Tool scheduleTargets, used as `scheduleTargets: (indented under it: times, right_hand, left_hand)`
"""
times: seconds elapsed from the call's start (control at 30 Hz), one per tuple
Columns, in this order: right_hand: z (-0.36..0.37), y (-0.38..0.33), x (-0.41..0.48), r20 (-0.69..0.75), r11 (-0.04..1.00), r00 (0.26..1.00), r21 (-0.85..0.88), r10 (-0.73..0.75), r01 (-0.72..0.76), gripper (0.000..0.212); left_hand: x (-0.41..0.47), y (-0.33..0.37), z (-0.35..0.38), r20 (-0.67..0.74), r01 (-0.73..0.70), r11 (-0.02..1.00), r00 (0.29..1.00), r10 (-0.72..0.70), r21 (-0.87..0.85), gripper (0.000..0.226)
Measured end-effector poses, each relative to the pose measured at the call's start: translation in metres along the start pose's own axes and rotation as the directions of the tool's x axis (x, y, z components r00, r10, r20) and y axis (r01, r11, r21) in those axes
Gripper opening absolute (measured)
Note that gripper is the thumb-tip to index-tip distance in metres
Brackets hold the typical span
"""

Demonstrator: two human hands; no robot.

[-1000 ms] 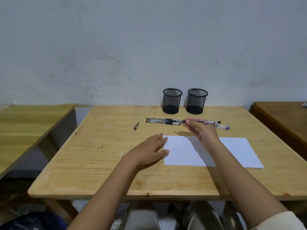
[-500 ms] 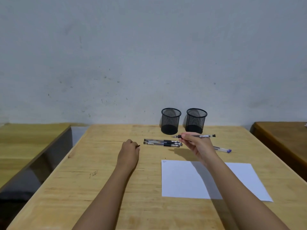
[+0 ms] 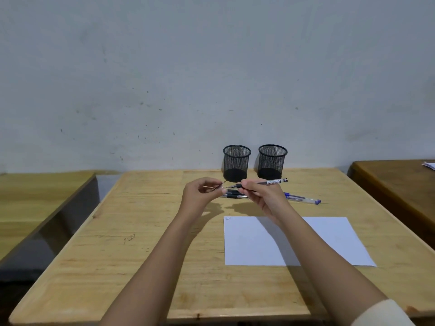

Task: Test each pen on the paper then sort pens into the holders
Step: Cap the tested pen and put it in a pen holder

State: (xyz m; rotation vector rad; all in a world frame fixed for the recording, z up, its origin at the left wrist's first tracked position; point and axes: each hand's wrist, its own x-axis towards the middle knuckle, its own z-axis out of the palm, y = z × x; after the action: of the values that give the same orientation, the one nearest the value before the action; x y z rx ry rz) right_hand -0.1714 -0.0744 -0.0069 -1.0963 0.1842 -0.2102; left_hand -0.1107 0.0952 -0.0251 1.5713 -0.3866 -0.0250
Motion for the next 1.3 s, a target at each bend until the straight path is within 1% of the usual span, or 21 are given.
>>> scheduleTargets:
  times: [0.13,0.23,0.3,0.4,0.5,0.57,0.67,0.77,0.9,1.03,1.1,1.17,1.23,1.3]
  right_hand:
    - [-0.002,-0.007,-0.005,0.027,1.000,1.000,-0.014,-0.015,0.015,0.007]
    - [-0.002,-0.010,-0.008,0.072,0.998,0.997,-0.061,-0.008,0.013,0.007]
    - [-0.003,-0.013,-0.010,0.083,0.997,0.997,-0.075,-0.006,0.012,0.009]
    - [-0.008,-0.017,-0.010,0.066,0.998,0.998,-0.057,-0.004,0.008,0.012]
    - [-0.009,-0.016,-0.008,0.062,1.000,0.998,-0.019,-0.002,0.003,0.012]
    - [-0.006,-0.014,-0.009,0.058,1.000,0.998,-0.001,-0.006,0.006,0.012]
    - [-0.002,-0.010,-0.010,0.043,0.997,0.999,0.069,-0.027,0.024,0.010]
    - [0.000,-0.012,-0.010,0.036,0.993,0.998,0.106,-0.049,0.045,0.010]
    - [0.002,-0.020,-0.009,0.042,0.993,0.996,0.094,-0.077,0.072,0.010]
    - [-0.002,-0.027,-0.009,0.114,0.996,0.990,-0.026,-0.081,0.085,0.013]
    - [-0.003,-0.033,-0.007,0.149,0.987,0.982,-0.089,-0.118,0.132,0.012]
    - [-0.009,-0.039,-0.005,0.141,0.972,0.973,-0.124,-0.183,0.201,0.011]
    - [-0.018,-0.044,-0.004,0.157,0.926,0.953,-0.240,-0.258,0.290,0.011]
    - [-0.024,-0.046,-0.002,0.223,0.839,0.935,-0.418,-0.277,0.348,0.012]
  left_hand:
    - [-0.002,0.008,0.008,0.083,-0.031,0.999,0.996,0.035,-0.044,0.020]
    - [-0.003,0.013,0.012,0.105,-0.036,0.997,0.994,0.042,-0.063,0.019]
    - [-0.004,0.014,0.014,0.098,-0.025,0.994,0.995,0.036,-0.108,0.016]
    - [-0.004,0.013,0.014,0.074,0.034,0.976,0.997,-0.018,-0.216,0.011]
    - [-0.006,0.012,0.018,0.093,0.107,0.940,0.992,-0.081,-0.325,0.011]
    - [-0.008,0.014,0.023,0.071,0.098,0.939,0.994,-0.078,-0.330,0.011]
    - [-0.006,0.021,0.027,0.014,0.032,0.951,0.999,-0.029,-0.307,0.011]
    - [-0.001,0.027,0.027,0.013,0.000,0.954,1.000,0.004,-0.300,0.012]
    - [0.001,0.030,0.029,0.017,-0.006,0.950,1.000,0.012,-0.312,0.012]
    - [0.001,0.032,0.024,0.053,0.043,0.935,0.998,-0.026,-0.353,0.013]
    - [0.003,0.033,0.019,0.039,0.039,0.933,0.999,-0.027,-0.357,0.013]
    - [0.007,0.035,0.011,0.008,0.027,0.938,1.000,-0.026,-0.346,0.012]
    - [0.012,0.037,0.000,-0.015,0.017,0.947,1.000,-0.022,-0.321,0.013]
    - [0.019,0.039,-0.008,-0.037,0.002,0.960,0.999,-0.013,-0.280,0.014]
